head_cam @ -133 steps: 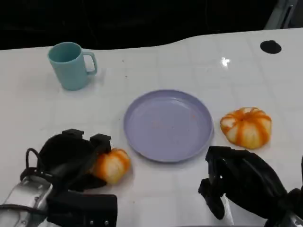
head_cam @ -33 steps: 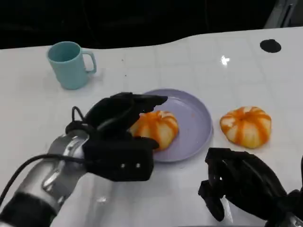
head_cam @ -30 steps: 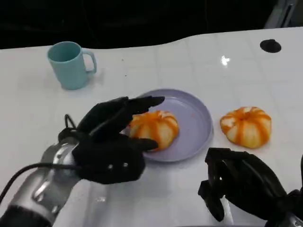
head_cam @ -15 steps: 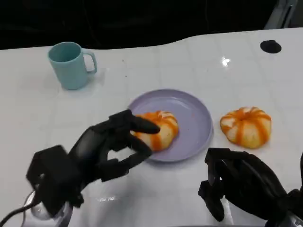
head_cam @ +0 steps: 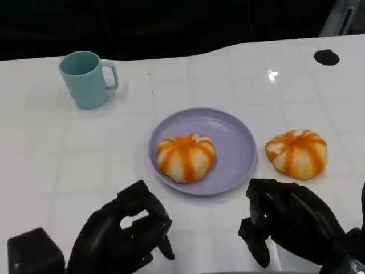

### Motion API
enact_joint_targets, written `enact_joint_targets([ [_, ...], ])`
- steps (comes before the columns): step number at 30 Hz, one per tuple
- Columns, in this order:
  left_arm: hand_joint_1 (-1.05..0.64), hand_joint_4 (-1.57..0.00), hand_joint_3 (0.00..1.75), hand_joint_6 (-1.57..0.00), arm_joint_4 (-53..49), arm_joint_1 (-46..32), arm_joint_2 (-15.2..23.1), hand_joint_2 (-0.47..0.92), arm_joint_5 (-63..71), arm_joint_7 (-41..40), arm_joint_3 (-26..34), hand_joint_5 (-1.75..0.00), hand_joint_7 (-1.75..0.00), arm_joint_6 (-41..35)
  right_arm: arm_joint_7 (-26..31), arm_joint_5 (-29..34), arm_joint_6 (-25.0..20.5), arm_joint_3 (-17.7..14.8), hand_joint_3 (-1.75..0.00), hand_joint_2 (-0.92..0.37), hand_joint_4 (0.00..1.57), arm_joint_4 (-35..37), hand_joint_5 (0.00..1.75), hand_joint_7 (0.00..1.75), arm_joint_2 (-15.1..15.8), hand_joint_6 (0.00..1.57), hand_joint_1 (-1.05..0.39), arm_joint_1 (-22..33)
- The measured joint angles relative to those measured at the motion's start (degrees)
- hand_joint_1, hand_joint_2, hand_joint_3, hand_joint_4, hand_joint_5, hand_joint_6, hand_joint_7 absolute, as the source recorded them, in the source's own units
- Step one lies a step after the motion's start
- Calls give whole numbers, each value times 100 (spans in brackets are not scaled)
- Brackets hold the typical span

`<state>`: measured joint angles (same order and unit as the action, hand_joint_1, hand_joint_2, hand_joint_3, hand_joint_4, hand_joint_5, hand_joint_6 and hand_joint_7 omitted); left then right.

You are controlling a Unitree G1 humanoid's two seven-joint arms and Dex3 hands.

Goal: Grasp the bread from the table and place it into the plate.

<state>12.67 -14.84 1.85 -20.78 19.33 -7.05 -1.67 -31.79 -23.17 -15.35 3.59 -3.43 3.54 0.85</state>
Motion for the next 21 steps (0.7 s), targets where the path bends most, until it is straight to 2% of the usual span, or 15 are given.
enact_joint_targets([
  [6, -62, -94, 38, -69, -13, -64, -184, 92, -299, 44, 71, -175, -175, -139, 8, -2, -13, -2, -35, -92, 129, -4, 161, 155, 0, 110, -91, 0],
  [21, -63, -92, 33, -68, -493, 130, -160, 92, -325, 638, 202, -175, -175, 46, -3, 1, 38, -15, -35, -92, 129, 77, 160, 154, -1, 110, -92, -22],
])
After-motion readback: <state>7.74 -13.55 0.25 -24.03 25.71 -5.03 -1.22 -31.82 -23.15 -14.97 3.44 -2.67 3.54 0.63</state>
